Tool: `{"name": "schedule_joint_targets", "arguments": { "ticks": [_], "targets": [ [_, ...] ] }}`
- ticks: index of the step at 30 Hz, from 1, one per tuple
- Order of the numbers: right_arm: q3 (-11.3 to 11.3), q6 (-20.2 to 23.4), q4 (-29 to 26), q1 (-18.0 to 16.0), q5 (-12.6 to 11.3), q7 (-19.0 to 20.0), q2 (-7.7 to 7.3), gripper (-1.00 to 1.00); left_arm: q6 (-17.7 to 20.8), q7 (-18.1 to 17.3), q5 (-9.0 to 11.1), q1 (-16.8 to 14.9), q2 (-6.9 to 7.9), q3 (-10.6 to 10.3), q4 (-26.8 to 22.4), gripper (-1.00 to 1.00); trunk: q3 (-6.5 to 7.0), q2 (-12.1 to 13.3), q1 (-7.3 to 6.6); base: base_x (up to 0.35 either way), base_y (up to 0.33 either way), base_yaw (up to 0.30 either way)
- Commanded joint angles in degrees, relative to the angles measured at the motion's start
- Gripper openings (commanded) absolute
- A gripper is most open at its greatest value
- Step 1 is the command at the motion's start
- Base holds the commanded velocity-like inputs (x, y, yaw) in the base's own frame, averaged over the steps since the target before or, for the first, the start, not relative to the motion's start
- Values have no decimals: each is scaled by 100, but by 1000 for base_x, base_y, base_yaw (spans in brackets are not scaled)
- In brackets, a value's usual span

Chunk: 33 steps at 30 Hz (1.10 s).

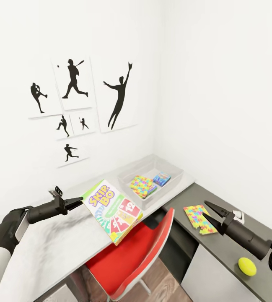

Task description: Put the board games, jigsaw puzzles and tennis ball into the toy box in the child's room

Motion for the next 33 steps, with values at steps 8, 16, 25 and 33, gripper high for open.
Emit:
{"name": "schedule_joint_targets", "arguments": {
  "ticks": [8, 16, 25, 33],
  "targets": [
    [-5, 24, -8, -4, 29, 39, -1, 100, 57, -23, -14, -2, 4, 1, 2, -100, -13, -13, 4, 146, -215, 289],
    [-3, 24, -91, -4, 29, 46, -1, 100, 52, -19, -15, 2, 3, 1, 2, -100, -13, -13, 4, 187, -98, 289],
    [-8, 25, -117, -4, 29, 48, -1, 100, 52, -23, -15, 8, 11, 1, 3, -100, -13, -13, 4, 187, -30, 201],
    [-4, 24, -118, -4, 29, 48, -1, 100, 52, -17, -8, 10, 6, 1, 5, -100, -13, -13, 4, 70, -22, -105]
  ]
}}
